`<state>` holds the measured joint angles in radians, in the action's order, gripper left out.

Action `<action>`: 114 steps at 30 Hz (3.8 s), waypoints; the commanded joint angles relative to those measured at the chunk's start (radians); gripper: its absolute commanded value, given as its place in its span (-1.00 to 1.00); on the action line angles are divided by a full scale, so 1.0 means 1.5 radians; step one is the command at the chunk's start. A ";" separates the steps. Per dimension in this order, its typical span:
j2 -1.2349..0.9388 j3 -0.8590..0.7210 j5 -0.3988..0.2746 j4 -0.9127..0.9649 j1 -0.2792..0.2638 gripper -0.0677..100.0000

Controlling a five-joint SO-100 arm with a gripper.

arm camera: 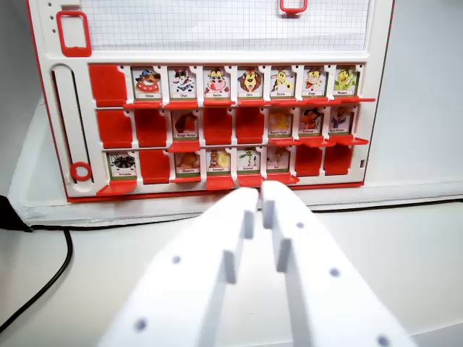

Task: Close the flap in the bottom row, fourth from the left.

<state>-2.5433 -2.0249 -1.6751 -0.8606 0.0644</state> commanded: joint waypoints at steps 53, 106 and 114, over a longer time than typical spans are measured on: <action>0.604 -0.132 0.002 0.671 -0.031 -1.00; 0.692 -0.004 -0.004 0.677 -0.018 -1.00; 0.616 -0.044 0.002 0.647 -0.012 -1.00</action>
<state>-1.4849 -2.1200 -1.6720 0.1150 0.0368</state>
